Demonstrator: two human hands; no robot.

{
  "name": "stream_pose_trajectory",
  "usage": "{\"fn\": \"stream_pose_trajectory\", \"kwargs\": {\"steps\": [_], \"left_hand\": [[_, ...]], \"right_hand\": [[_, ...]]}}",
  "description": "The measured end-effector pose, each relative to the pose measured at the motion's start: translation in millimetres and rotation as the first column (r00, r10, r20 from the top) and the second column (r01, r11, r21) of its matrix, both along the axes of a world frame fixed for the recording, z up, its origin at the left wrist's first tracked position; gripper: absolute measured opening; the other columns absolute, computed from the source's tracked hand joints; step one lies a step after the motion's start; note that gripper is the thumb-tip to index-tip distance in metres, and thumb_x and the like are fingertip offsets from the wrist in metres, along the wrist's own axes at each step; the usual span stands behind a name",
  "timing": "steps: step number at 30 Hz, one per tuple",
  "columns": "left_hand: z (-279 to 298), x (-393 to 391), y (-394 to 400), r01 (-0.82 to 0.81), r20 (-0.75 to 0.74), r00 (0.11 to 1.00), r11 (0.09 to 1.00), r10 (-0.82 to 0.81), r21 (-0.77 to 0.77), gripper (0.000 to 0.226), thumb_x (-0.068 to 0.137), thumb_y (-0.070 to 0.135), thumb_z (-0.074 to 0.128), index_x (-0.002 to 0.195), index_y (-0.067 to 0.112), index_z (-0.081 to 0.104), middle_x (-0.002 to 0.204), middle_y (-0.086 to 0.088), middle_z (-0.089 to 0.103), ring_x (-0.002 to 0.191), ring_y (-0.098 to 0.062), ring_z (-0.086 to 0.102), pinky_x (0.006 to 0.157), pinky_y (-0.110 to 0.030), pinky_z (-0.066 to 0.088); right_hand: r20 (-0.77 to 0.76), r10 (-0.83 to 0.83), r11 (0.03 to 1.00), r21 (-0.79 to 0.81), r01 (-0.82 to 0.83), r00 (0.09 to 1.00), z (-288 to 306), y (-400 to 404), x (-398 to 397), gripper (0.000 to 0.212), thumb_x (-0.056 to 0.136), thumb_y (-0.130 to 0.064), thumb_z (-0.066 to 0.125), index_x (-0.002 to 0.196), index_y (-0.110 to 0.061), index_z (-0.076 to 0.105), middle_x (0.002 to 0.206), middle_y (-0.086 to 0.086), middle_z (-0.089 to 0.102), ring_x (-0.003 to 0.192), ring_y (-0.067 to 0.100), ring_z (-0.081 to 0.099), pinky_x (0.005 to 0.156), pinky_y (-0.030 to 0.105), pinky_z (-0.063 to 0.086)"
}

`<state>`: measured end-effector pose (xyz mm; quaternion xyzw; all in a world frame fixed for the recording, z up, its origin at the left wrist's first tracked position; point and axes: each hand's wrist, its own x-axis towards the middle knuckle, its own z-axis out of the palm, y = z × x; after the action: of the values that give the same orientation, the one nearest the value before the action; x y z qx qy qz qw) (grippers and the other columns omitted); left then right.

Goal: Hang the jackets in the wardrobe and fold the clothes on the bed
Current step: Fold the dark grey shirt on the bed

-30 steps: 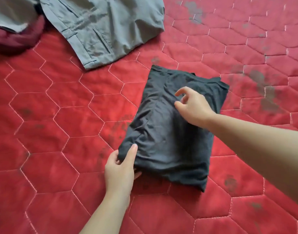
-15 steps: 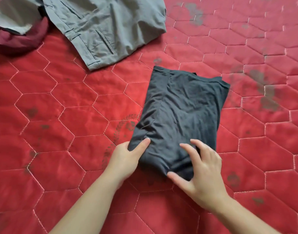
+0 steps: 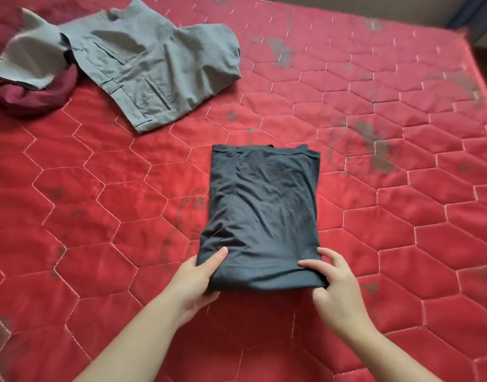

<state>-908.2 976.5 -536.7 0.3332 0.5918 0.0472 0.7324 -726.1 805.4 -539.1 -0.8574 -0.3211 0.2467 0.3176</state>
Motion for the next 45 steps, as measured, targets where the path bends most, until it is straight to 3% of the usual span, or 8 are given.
{"fn": "stream_pose_trajectory", "kwargs": {"steps": [4, 7, 12, 19, 24, 30, 35, 45], "left_hand": [[10, -13, -13, 0.035, -0.037, 0.999, 0.996, -0.038, -0.078, 0.061, 0.062, 0.053, 0.082, 0.105, 0.012, 0.071, 0.089, -0.010, 0.074, 0.069, -0.020, 0.059, 0.061, -0.027, 0.046], [18, -17, -16, 0.051, -0.096, 0.994, 0.995, -0.059, -0.084, 0.061, 0.063, 0.056, 0.081, 0.105, 0.015, 0.068, 0.074, 0.001, 0.067, 0.061, -0.017, 0.056, 0.058, -0.026, 0.048], [55, -36, -21, 0.217, -0.087, 0.968, 0.960, -0.235, -0.177, 0.071, 0.041, 0.057, 0.085, 0.099, 0.019, 0.069, 0.063, 0.003, 0.062, 0.046, -0.012, 0.052, 0.060, -0.032, 0.056], [194, -3, 23, -0.046, 0.358, 0.933, 0.999, 0.035, 0.021, 0.044, 0.063, 0.043, 0.074, 0.102, 0.023, 0.073, 0.091, 0.001, 0.073, 0.077, -0.016, 0.070, 0.079, -0.034, 0.051], [279, 17, 46, -0.110, 0.550, 0.835, 0.988, 0.031, 0.110, 0.042, 0.068, 0.035, 0.074, 0.107, 0.018, 0.069, 0.099, -0.005, 0.075, 0.092, -0.023, 0.073, 0.073, -0.037, 0.059], [294, 34, 50, -0.009, 0.362, 0.930, 0.983, -0.058, 0.181, 0.021, 0.090, 0.038, 0.061, 0.100, 0.019, 0.066, 0.077, -0.004, 0.073, 0.067, -0.019, 0.072, 0.065, -0.028, 0.059], [270, 45, 41, -0.009, 0.383, 0.921, 0.983, -0.063, 0.183, 0.010, 0.089, 0.029, 0.065, 0.094, 0.020, 0.066, 0.083, 0.000, 0.073, 0.073, -0.016, 0.072, 0.073, -0.028, 0.055], [273, 36, 61, 0.270, 0.488, 0.824, 0.956, -0.289, 0.112, 0.040, 0.075, 0.028, 0.067, 0.112, 0.011, 0.066, 0.101, -0.015, 0.074, 0.089, -0.030, 0.073, 0.068, -0.041, 0.060]], "right_hand": [[-0.653, -0.341, 0.916, -0.069, 0.396, 0.676, 15, -5, -7, 0.052, 0.076, -0.016, 0.074, 0.123, -0.023, 0.053, 0.121, 0.003, 0.058, 0.103, 0.015, 0.062, 0.086, 0.035, 0.054], [-0.797, -0.455, 0.840, -0.236, 0.490, 0.397, 21, 5, -7, 0.036, 0.082, -0.030, 0.075, 0.111, -0.018, 0.056, 0.098, 0.009, 0.072, 0.085, 0.025, 0.070, 0.063, 0.032, 0.056], [-0.790, -0.393, 0.907, -0.418, 0.056, 0.471, 46, 4, -14, 0.005, 0.086, -0.016, 0.068, 0.089, -0.018, 0.065, 0.066, -0.004, 0.067, 0.055, 0.009, 0.057, 0.052, 0.021, 0.039], [-0.946, -0.138, 0.852, 0.038, 0.522, 0.294, 197, 53, 20, 0.013, 0.091, -0.013, 0.058, 0.102, -0.016, 0.064, 0.094, 0.004, 0.070, 0.085, 0.018, 0.065, 0.083, 0.039, 0.052], [-0.907, 0.085, 0.779, 0.318, 0.540, 0.413, 296, 69, 30, 0.006, 0.090, -0.013, 0.060, 0.090, -0.012, 0.066, 0.085, 0.005, 0.074, 0.080, 0.017, 0.072, 0.074, 0.038, 0.060], [-0.917, -0.121, 0.877, 0.081, 0.474, 0.381, 312, 75, 41, 0.007, 0.089, -0.016, 0.063, 0.094, -0.014, 0.059, 0.092, 0.006, 0.064, 0.068, 0.021, 0.069, 0.057, 0.032, 0.059], [-0.814, -0.169, 0.897, 0.108, 0.430, 0.556, 298, 77, 51, 0.004, 0.091, -0.017, 0.061, 0.093, -0.019, 0.058, 0.092, 0.005, 0.061, 0.067, 0.018, 0.068, 0.056, 0.030, 0.058], [-0.951, -0.080, 0.899, 0.061, 0.434, 0.299, 319, 43, 77, 0.005, 0.067, -0.005, 0.064, 0.063, -0.002, 0.067, 0.063, 0.007, 0.067, 0.056, 0.013, 0.070, 0.046, 0.020, 0.053]]}}
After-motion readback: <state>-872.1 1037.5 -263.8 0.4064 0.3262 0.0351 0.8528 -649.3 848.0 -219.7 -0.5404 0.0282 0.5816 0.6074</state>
